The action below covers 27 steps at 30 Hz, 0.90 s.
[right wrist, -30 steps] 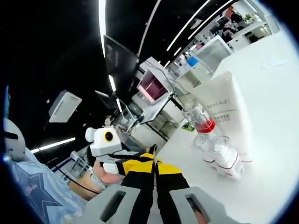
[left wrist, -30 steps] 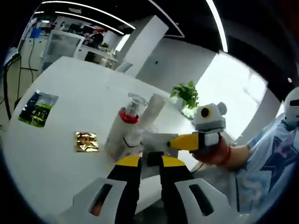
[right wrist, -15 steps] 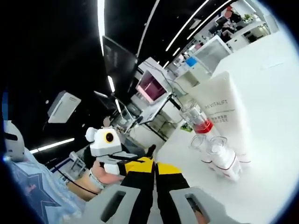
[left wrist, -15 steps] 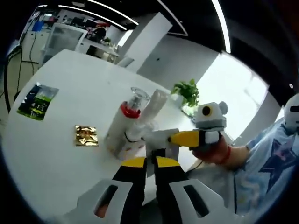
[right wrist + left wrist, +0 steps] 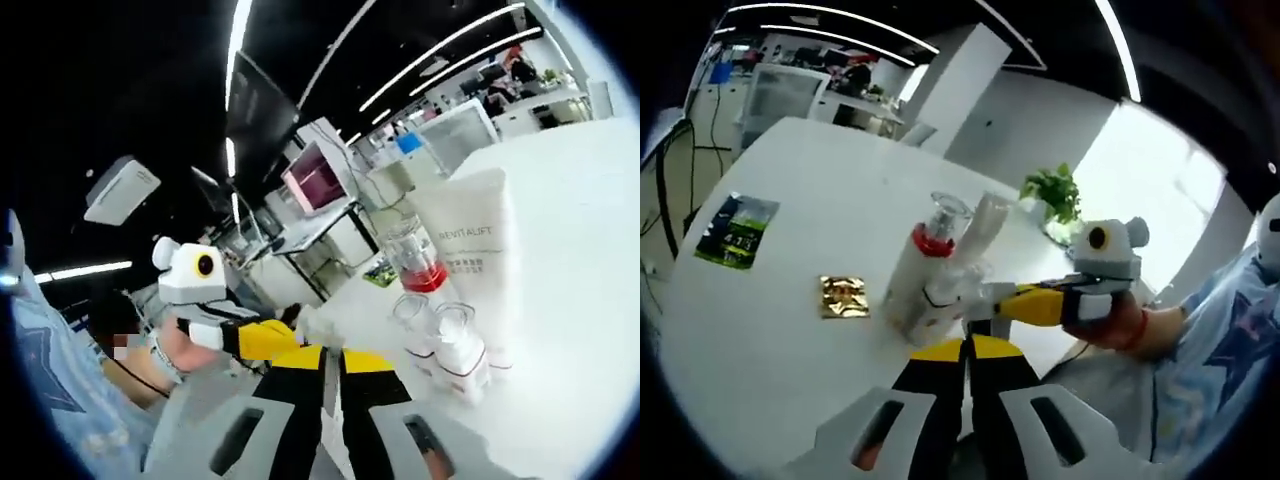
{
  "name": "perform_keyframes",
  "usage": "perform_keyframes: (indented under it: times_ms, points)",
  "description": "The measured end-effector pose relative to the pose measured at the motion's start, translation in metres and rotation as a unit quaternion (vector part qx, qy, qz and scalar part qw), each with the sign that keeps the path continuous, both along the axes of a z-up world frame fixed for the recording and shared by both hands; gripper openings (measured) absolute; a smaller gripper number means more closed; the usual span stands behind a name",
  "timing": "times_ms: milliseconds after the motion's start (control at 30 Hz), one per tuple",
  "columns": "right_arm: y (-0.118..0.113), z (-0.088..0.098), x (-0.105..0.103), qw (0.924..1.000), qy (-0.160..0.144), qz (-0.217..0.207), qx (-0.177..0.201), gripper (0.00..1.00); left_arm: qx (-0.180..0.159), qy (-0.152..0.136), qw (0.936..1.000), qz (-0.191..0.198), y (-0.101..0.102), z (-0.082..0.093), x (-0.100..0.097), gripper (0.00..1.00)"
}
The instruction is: Arrange the skincare products in the storage area until every visible bottle or jar stands upright without overlapping.
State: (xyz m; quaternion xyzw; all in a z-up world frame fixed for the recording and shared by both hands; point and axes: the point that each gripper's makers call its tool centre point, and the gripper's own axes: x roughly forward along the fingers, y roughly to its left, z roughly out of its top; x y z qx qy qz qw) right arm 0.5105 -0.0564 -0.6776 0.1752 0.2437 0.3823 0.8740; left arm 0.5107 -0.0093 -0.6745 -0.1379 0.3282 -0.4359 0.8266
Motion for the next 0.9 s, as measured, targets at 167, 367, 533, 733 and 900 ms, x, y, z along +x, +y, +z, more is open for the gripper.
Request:
perform_keyframes:
  times_ms: [167, 367, 533, 733, 900]
  points:
    - [-0.001, -0.004, -0.001, 0.9999, 0.006, 0.001, -0.01, 0.0, 0.008, 0.001, 0.9997, 0.023, 0.015, 0.003, 0.012, 0.0]
    - [0.0, -0.012, -0.003, 0.9991, 0.004, 0.007, -0.042, 0.0, 0.022, 0.042, 0.9984, 0.032, 0.029, -0.002, 0.03, 0.0]
    - [0.001, -0.015, -0.004, 0.9988, 0.004, 0.014, -0.047, 0.0, 0.087, 0.081, 0.9925, 0.026, 0.033, -0.023, 0.04, 0.0]
    - [0.0, -0.02, -0.004, 0.9983, 0.011, 0.017, -0.055, 0.0, 0.108, 0.132, 0.9854, -0.005, 0.012, -0.048, 0.044, 0.0]
    - [-0.003, -0.024, -0.003, 0.9977, 0.013, 0.015, -0.065, 0.0, 0.154, 0.149, 0.9767, -0.011, 0.009, -0.082, 0.052, 0.0]
